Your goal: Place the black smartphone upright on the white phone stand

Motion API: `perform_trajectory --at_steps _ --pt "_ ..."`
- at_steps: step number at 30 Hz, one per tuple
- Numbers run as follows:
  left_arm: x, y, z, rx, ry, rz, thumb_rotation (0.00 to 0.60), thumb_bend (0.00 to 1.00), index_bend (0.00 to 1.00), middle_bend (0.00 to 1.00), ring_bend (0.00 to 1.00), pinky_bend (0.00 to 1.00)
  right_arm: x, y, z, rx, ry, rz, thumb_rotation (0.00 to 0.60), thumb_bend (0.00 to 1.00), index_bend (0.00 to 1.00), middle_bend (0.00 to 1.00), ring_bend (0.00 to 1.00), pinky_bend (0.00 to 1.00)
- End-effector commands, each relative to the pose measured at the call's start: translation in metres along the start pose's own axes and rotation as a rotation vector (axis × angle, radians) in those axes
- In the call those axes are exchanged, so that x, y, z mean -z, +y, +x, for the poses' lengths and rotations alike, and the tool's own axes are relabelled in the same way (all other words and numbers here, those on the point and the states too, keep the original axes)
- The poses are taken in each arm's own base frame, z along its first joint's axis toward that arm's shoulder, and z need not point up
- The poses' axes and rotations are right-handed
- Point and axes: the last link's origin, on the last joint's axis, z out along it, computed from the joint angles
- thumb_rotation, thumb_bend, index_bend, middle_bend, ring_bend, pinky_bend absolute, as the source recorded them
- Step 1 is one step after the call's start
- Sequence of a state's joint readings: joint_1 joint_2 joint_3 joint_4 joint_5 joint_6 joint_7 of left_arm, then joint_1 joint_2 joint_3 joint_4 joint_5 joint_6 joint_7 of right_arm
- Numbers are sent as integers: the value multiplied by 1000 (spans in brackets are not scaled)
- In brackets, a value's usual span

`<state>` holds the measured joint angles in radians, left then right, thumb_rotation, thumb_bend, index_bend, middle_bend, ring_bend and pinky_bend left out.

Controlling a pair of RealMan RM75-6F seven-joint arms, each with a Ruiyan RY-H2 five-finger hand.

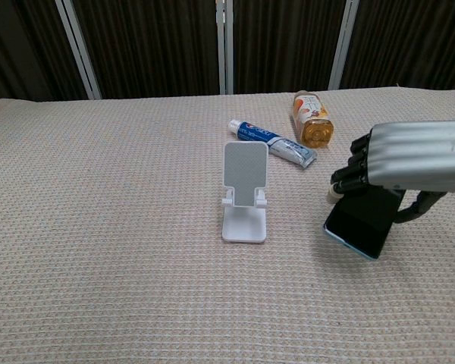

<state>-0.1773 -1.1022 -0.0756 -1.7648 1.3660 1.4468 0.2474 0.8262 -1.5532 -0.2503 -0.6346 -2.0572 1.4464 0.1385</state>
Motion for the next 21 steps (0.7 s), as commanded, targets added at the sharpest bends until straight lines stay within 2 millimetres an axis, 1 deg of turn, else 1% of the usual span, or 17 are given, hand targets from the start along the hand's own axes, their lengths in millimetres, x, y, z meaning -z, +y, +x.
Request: perform_trajectory --at_steps 1,4,7,10,13,17,21 --pt "2 -1 5 17 8 -9 600 0 0 0 0 0 4 21 28 138 89 -40 600 180 560 579 570 503" --pt "3 -3 9 32 16 -16 600 0 0 0 0 0 -5 34 51 289 145 -48 600 182 554 576 572 503" --pt "4 -4 11 42 21 -20 600 0 0 0 0 0 -18 39 65 383 154 -62 600 181 550 573 572 503" --pt "4 -5 12 46 15 -26 600 0 0 0 0 0 -39 40 81 485 154 -78 600 181 551 576 572 503" --pt "3 -6 9 39 -4 -30 600 0 0 0 0 0 -60 40 94 630 165 -100 600 183 555 583 572 501" --pt "0 -10 8 37 -10 -21 600 0 0 0 0 0 -80 32 98 731 165 -118 600 183 552 583 572 498" --pt "-2 -13 8 35 -13 -9 600 0 0 0 0 0 -98 21 95 819 141 -101 600 184 551 582 568 494"
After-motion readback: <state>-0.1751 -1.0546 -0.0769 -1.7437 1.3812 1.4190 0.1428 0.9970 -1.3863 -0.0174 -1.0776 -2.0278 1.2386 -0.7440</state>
